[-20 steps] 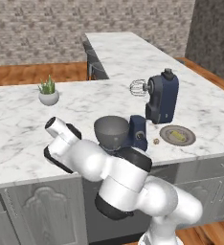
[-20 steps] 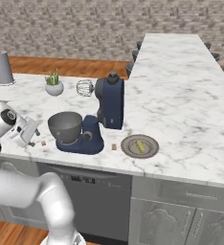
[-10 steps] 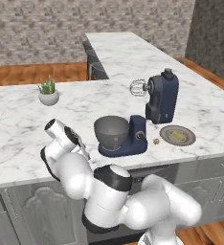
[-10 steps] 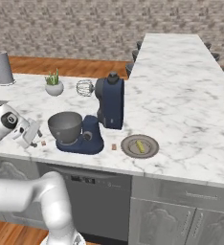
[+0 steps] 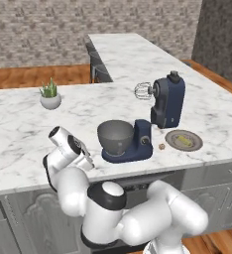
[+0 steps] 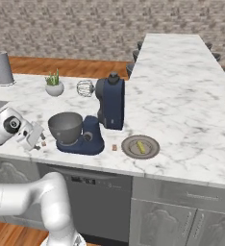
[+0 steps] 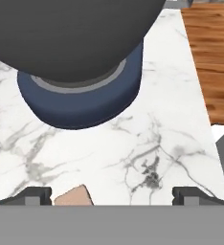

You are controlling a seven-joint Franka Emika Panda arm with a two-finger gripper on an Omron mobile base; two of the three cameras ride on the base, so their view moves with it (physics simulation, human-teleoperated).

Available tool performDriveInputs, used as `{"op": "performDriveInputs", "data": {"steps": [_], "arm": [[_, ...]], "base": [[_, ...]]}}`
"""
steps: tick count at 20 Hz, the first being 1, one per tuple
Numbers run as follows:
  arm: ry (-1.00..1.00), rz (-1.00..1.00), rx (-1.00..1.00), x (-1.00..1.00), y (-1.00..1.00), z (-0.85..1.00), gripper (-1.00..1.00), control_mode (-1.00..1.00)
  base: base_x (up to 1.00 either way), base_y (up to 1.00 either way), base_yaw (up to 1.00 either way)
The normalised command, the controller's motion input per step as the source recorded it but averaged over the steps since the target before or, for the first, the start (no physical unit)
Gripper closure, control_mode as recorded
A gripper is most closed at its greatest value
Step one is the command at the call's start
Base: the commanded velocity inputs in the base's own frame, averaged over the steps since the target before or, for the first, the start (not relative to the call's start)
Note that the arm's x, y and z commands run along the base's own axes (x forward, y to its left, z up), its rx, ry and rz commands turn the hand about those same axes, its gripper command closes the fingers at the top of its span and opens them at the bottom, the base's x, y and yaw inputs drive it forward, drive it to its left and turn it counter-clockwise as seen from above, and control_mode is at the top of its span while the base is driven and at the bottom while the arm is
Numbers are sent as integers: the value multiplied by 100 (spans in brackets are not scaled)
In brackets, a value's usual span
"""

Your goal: Add butter and sugar cubes to the stand mixer bowl and then turn on the stand mixer to begin making frosting.

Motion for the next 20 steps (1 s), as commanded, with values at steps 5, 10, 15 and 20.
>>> {"op": "performDriveInputs", "data": {"steps": [5,10,15,20], "arm": [[0,0,0,21,0,-19,-100,-100],[0,0,0,25,0,-22,-100,-100],[0,0,0,18,8,-17,-100,-100],[0,0,0,3,26,-20,100,-100]], "base": [[0,0,0],[0,0,0],[0,0,0],[0,0,0]]}}
